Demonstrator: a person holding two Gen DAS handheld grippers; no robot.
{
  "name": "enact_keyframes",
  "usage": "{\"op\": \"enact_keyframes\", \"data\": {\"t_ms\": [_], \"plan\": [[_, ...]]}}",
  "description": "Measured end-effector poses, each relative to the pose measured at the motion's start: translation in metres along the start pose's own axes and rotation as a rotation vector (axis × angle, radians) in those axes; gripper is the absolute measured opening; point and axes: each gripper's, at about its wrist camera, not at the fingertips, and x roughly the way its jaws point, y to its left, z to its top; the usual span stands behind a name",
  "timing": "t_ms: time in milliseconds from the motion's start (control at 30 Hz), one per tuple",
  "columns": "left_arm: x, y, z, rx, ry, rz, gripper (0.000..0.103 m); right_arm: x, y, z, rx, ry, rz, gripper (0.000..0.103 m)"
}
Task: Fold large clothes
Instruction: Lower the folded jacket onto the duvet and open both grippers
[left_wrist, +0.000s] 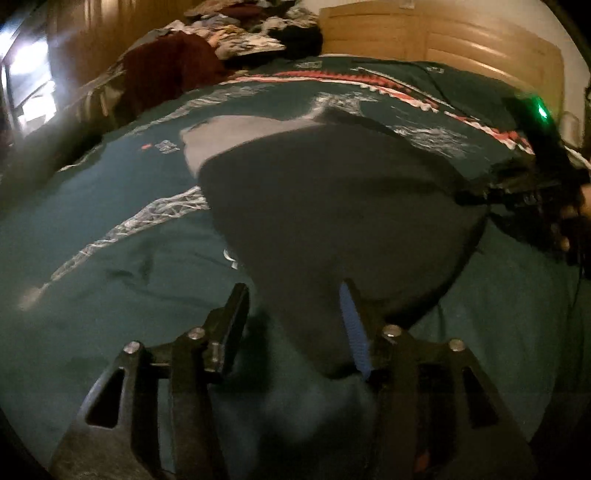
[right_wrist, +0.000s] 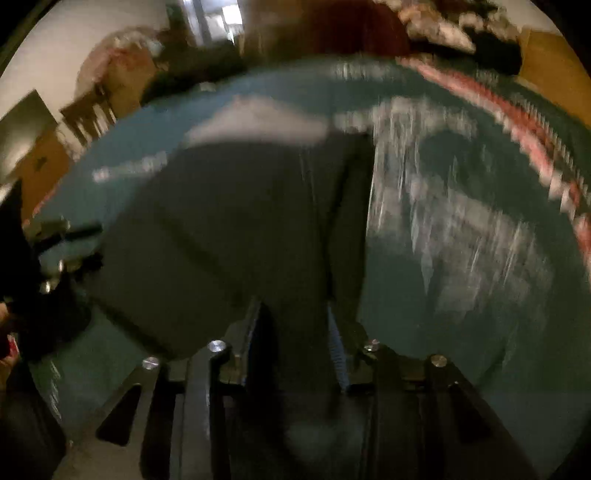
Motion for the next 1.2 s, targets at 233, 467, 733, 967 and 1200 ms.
{"op": "enact_keyframes", "data": {"t_ms": [233, 467, 733, 967, 1200], "plan": [[-0.056, 0.003, -0.007, -0.157, -0.001, 0.15, 0.066, -0.047, 0.01, 0.005, 0.053, -0.094, -0.043, 0.052], [-0.037, 0.011, -0.054, -0.346, 0.165, 0.216, 0.075, -0.082, 0.035, -0.057, 0.107, -0.045, -0.147, 0.089], [-0.004, -0.005, -0.063, -0.354, 0.244, 0.219, 0.103, -0.04, 0.021, -0.084, 0.174, 0.105, -0.233, 0.1], [0.007, -0.003, -0.06, -0.38, 0.242, 0.27, 0.103, -0.031, 0.015, -0.085, 0.181, 0.123, -0.234, 0.103], [0.012, -0.001, -0.062, -0.407, 0.19, 0.283, 0.103, -0.029, 0.019, -0.084, 0.182, 0.123, -0.238, 0.103]]}}
